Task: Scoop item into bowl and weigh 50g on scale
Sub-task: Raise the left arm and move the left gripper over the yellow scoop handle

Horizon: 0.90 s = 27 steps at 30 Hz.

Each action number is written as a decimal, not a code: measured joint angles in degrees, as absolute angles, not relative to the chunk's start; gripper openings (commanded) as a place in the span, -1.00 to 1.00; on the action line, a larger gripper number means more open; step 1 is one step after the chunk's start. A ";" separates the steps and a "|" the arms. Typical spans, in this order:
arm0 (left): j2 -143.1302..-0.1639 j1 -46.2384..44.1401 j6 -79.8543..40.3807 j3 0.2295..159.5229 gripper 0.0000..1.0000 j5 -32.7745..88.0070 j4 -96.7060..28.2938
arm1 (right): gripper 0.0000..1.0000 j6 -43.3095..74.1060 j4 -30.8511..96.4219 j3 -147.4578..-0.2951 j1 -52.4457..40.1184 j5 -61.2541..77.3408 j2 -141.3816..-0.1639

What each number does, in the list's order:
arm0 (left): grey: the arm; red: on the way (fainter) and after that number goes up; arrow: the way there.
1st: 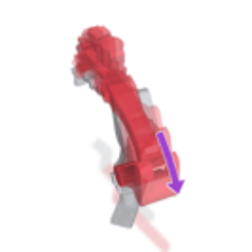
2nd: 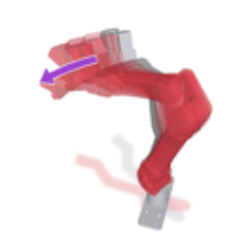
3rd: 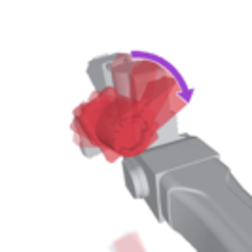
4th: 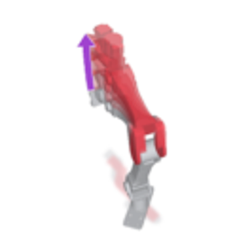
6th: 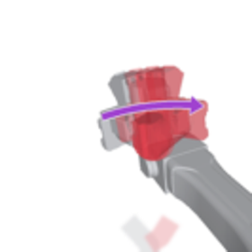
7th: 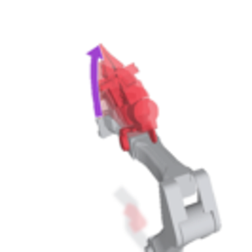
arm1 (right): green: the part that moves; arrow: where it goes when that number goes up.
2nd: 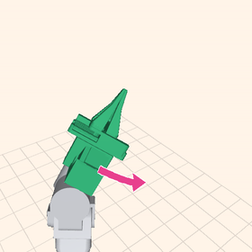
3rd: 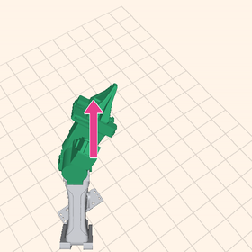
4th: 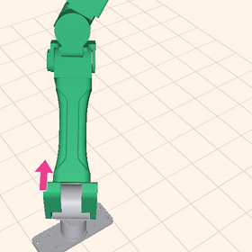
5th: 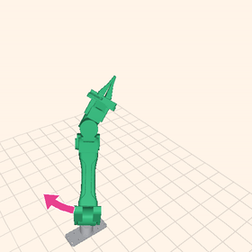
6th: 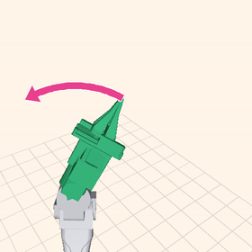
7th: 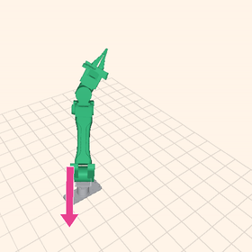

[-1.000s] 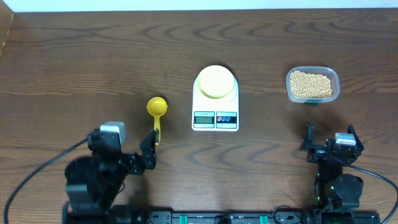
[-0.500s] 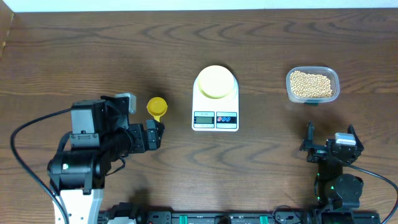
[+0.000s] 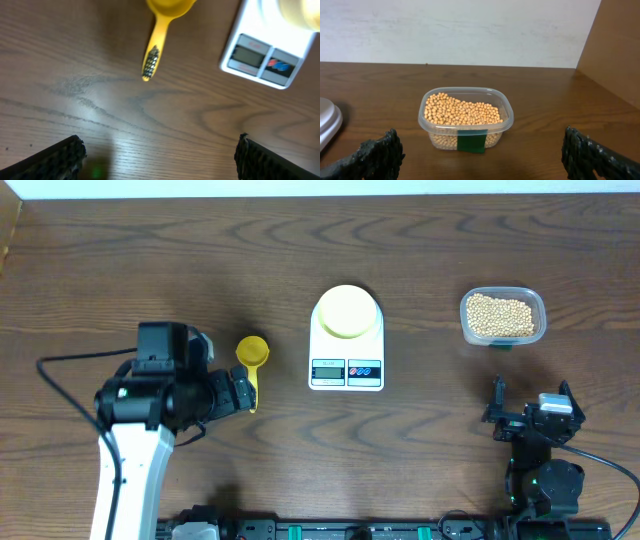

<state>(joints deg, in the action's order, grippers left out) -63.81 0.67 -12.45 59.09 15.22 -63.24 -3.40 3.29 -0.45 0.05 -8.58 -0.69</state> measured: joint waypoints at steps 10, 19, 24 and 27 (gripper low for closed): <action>-74.00 0.64 -13.61 59.09 0.96 14.63 -62.78 | 0.99 -3.40 3.29 -0.45 0.05 -8.58 -0.69; -74.87 0.67 -14.83 59.09 0.96 14.63 -62.78 | 0.98 -3.40 3.29 -0.45 0.05 -8.58 -0.69; -74.87 0.64 -14.85 59.09 0.96 14.63 -62.78 | 0.98 -3.40 3.29 -0.45 0.05 -8.58 -0.69; -74.87 0.67 -14.85 59.09 0.96 14.63 -62.76 | 0.98 -3.40 3.29 -0.45 0.05 -8.58 -0.69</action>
